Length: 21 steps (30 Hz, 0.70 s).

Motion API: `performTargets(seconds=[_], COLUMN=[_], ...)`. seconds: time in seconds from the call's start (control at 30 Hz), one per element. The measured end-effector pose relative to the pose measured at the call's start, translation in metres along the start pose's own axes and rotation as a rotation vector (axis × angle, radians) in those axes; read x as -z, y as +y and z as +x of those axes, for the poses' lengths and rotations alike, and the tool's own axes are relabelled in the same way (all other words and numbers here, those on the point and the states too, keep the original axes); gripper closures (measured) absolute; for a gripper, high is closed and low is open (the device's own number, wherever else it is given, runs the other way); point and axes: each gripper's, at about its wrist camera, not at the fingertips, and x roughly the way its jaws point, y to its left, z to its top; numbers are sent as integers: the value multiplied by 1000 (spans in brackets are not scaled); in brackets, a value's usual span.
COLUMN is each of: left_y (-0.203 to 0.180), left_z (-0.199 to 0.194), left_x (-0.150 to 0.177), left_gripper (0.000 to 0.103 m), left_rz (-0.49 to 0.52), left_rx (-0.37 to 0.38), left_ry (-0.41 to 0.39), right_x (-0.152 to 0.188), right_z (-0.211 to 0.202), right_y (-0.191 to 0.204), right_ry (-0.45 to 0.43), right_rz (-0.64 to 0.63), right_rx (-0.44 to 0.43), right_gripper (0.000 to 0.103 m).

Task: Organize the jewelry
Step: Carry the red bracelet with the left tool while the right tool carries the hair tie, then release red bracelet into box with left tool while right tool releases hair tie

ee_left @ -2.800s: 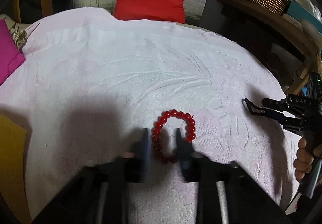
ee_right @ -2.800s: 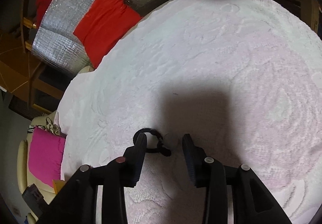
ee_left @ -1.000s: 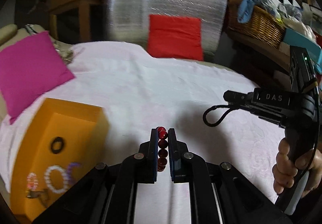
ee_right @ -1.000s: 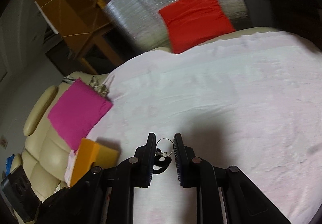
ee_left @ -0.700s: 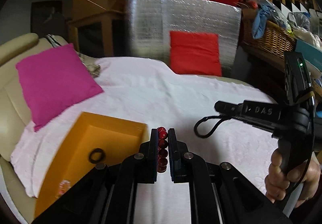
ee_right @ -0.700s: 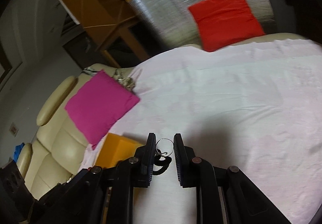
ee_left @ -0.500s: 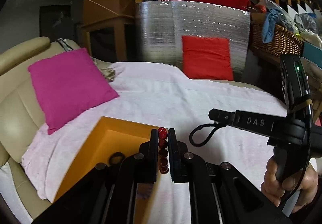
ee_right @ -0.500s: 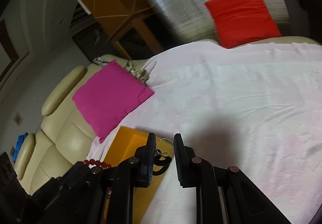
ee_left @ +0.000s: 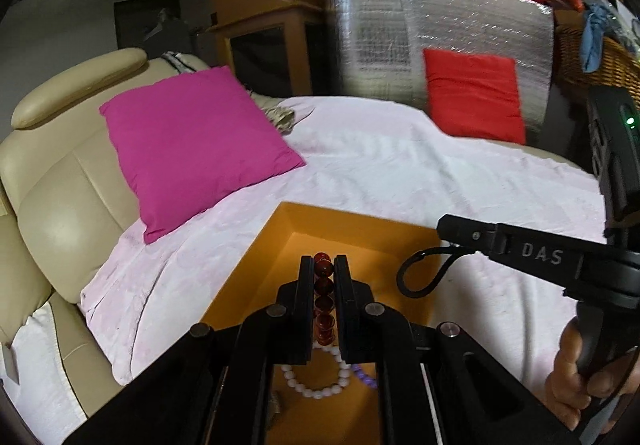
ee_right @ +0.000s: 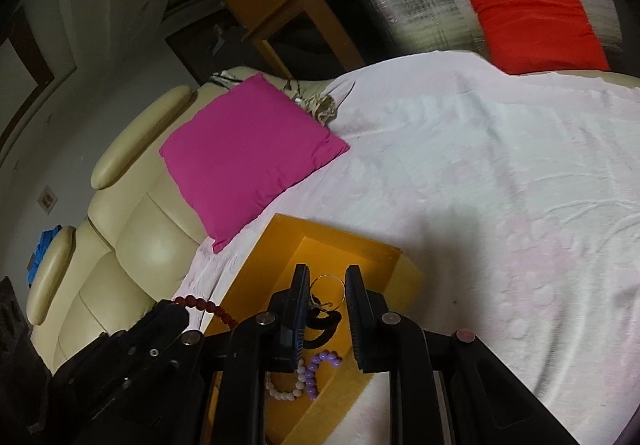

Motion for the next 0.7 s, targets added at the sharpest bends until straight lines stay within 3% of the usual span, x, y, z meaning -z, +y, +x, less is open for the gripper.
performTargets(seconds=[0.7], left_y=[17], left_z=[47], left_x=[17], left_gripper=[93], left_rz=[10], left_rx=[-103], left_ry=[95], right_x=[5], right_z=[31], right_y=[-1], right_ry=[37], right_rz=[-6], right_rx=[19], right_gripper=[83])
